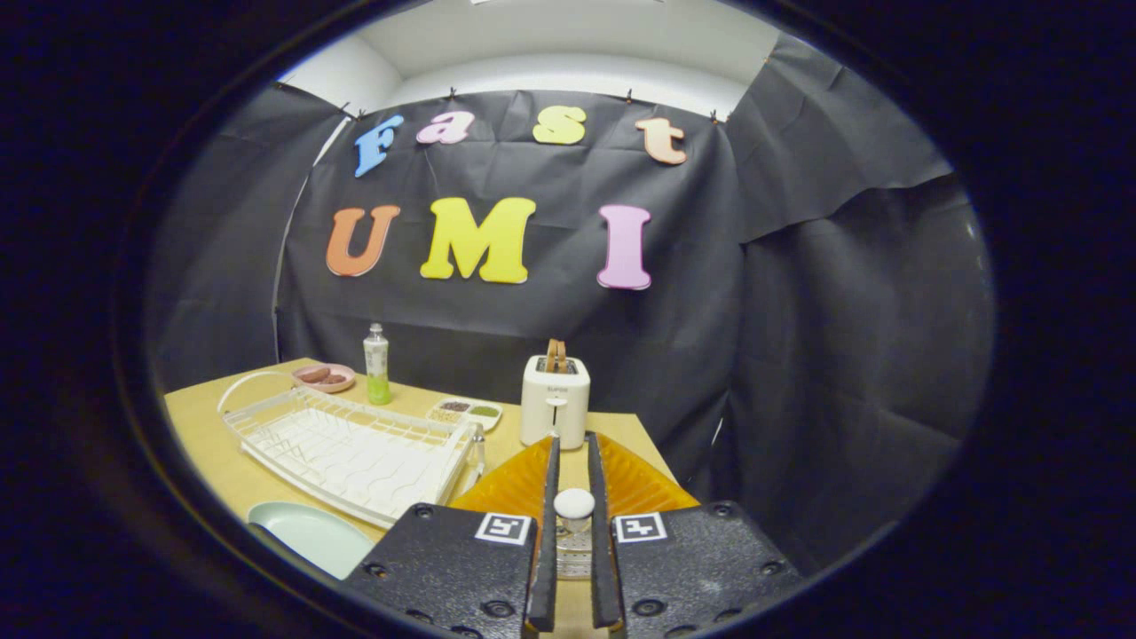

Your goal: Take the plate from the dish rack, then take the spoon from the basket and place it into the plate.

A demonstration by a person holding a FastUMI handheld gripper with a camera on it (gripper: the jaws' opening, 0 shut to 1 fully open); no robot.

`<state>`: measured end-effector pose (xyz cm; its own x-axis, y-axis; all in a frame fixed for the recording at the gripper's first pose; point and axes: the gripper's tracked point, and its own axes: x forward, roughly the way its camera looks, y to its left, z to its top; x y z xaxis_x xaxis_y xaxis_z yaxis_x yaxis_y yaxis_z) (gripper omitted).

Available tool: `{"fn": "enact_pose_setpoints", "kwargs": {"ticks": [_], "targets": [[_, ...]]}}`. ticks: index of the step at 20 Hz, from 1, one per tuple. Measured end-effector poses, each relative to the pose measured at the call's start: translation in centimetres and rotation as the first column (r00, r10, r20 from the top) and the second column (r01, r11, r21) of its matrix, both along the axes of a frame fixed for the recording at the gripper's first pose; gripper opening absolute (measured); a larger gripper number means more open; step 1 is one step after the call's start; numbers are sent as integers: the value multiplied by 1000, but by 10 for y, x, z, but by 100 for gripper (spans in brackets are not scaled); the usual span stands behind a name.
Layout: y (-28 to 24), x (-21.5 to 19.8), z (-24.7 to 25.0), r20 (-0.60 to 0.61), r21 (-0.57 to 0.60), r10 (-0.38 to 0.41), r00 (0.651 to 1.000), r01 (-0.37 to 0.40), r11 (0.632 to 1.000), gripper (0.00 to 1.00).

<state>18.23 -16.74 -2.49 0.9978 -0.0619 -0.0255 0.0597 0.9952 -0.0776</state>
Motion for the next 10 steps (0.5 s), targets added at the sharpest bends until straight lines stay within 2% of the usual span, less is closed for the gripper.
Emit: {"fn": "enact_pose_setpoints", "kwargs": {"ticks": [2, 6, 10], "targets": [[14, -16, 12, 25, 2, 41, 999, -41, 999, 21], [40, -48, 37, 79, 18, 74, 994, -76, 997, 21], [81, -78, 45, 66, 24, 119, 991, -121, 992, 21]]}}
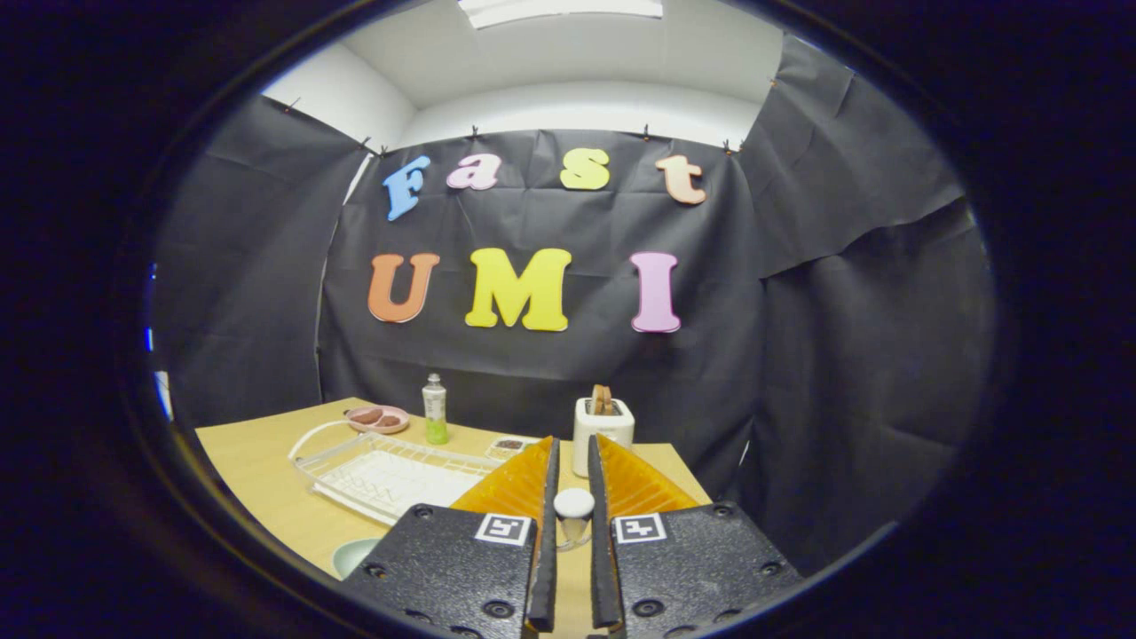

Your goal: Take the plate from the dish rack, then take the spoon from the basket and place it into the plate.

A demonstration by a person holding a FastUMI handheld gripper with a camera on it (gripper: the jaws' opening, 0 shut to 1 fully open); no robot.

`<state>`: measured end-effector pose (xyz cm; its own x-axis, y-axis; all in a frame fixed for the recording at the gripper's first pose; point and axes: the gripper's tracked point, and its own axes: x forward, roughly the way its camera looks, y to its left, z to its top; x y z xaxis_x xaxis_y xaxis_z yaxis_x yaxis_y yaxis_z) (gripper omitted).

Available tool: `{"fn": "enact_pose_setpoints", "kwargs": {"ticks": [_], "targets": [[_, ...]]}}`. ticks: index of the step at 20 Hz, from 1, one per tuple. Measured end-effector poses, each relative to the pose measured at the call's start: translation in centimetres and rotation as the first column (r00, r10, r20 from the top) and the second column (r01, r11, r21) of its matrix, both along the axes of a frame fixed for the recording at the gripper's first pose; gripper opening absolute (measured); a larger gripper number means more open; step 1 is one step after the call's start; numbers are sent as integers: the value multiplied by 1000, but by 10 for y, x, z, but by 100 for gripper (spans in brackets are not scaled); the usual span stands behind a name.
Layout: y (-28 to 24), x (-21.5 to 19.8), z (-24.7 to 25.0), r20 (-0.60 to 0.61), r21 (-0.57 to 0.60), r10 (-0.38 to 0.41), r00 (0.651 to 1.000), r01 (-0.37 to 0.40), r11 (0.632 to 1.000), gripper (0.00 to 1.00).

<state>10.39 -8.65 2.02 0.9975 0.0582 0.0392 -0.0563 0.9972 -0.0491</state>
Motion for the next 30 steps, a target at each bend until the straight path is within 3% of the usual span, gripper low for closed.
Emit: {"fn": "enact_pose_setpoints", "kwargs": {"ticks": [6, 9, 11, 17, 22, 30], "targets": [[77, -37, 3, -23, -3, 53, 998, -54, 999, 21], [118, -51, 1, -8, 64, 98, 995, -98, 993, 21], [140, -51, -13, -33, 94, 115, 993, -112, 989, 21], [191, -22, -82, -178, 1, 114, 977, -116, 993, 21], [199, -3, -121, -274, 30, 126, 954, -122, 992, 21], [186, 7, -124, -293, 32, 127, 948, -123, 992, 23]]}}
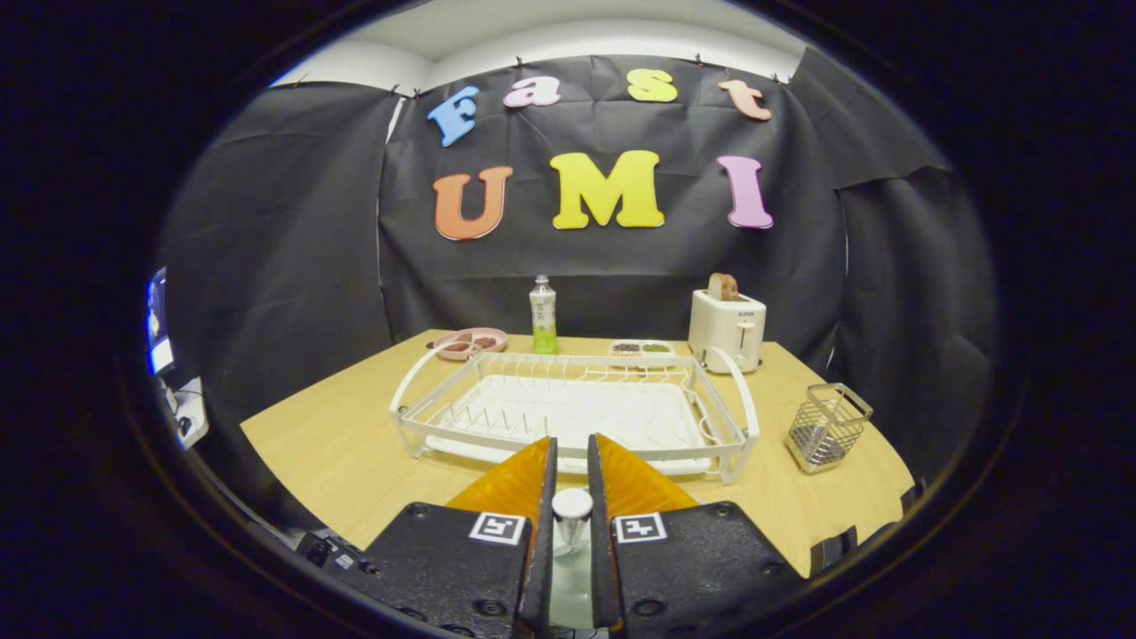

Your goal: Take the plate from the dish rack, then take the spoon from the basket and place it into the plate.

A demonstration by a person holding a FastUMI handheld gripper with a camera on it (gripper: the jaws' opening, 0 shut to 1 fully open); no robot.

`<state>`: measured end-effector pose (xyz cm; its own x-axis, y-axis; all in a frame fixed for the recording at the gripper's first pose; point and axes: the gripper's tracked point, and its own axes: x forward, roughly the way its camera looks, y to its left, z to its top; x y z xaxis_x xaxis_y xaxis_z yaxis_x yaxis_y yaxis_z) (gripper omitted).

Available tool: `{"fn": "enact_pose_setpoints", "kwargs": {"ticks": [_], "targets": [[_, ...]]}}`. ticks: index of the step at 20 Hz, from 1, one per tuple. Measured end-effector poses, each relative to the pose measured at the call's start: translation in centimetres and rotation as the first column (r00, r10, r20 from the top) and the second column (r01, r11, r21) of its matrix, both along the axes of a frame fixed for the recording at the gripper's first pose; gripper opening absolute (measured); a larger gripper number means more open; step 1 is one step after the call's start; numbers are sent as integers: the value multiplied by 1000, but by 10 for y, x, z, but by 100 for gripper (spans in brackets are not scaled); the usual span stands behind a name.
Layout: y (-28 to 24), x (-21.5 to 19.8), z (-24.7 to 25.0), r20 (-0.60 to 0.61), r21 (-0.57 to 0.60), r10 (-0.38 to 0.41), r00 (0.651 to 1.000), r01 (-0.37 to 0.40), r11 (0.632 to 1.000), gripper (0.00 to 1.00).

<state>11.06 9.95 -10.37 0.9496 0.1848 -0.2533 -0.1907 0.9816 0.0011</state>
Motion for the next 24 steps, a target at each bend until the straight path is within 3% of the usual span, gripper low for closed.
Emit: {"fn": "enact_pose_setpoints", "kwargs": {"ticks": [3, 6, 12, 24], "targets": [[-17, 2, 9, 15, 3, -25, 1000, 25, 1000, 29], [-41, 0, 17, 27, 15, -57, 998, 57, 998, 61], [-79, -22, 30, 63, 71, -97, 993, 92, 993, 100], [-100, -100, 53, 131, 20, -175, 976, 174, 985, 100]]}}
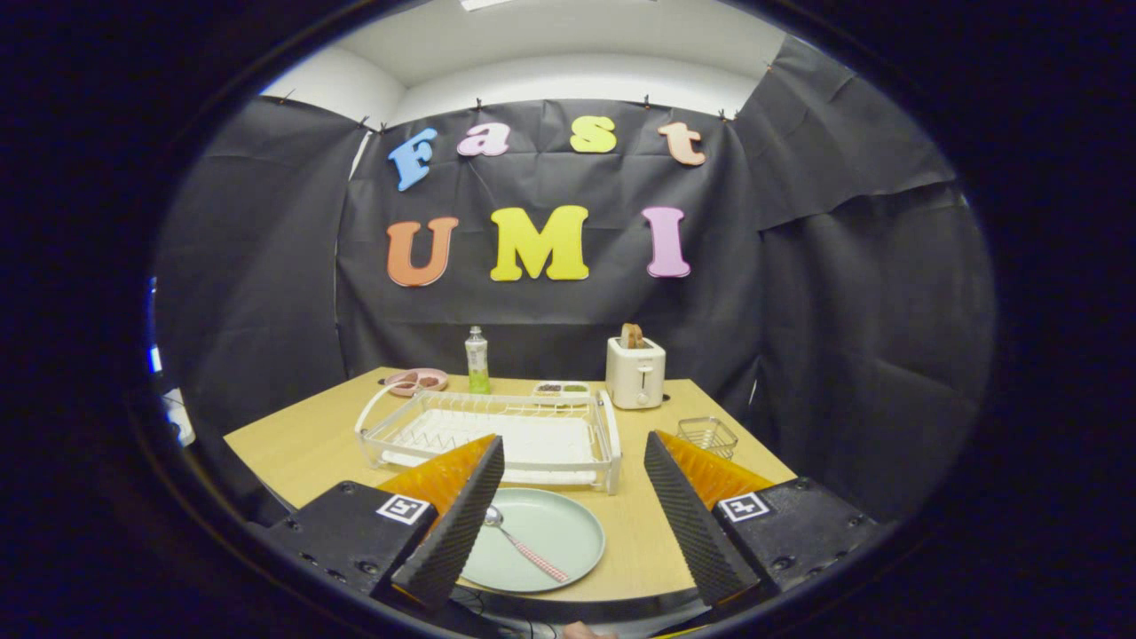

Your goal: Take the plate from the dish rack, then take the spoon from the basket and place it into the plate.

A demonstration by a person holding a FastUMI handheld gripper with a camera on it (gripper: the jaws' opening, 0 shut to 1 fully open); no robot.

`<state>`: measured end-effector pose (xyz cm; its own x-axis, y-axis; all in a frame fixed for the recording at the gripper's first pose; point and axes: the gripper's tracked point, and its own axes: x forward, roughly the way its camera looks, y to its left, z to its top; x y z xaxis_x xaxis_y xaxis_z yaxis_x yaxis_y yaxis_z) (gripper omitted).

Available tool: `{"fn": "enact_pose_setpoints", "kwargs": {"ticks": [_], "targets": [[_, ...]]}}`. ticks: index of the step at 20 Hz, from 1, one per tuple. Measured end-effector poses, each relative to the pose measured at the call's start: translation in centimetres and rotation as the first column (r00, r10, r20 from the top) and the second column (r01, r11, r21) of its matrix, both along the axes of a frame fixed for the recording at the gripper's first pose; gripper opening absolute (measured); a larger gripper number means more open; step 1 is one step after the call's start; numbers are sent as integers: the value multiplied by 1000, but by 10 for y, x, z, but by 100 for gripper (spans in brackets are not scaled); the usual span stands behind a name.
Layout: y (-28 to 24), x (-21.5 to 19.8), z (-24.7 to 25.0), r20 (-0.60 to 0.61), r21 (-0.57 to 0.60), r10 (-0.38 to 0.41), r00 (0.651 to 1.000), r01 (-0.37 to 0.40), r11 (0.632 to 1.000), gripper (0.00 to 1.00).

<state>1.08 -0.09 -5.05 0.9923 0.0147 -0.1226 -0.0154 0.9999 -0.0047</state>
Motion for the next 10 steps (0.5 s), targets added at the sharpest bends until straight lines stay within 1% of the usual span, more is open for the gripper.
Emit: {"fn": "enact_pose_setpoints", "kwargs": {"ticks": [2, 4, 6, 10], "targets": [[7, -14, 10, -1, 6, 4, 1000, -4, 1000, 100], [17, -27, 28, 23, 15, 13, 1000, -13, 1000, 100], [21, -41, 39, 29, 4, 12, 1000, -12, 1000, 100], [32, -70, 54, 31, 1, 10, 999, -10, 1000, 100]]}}
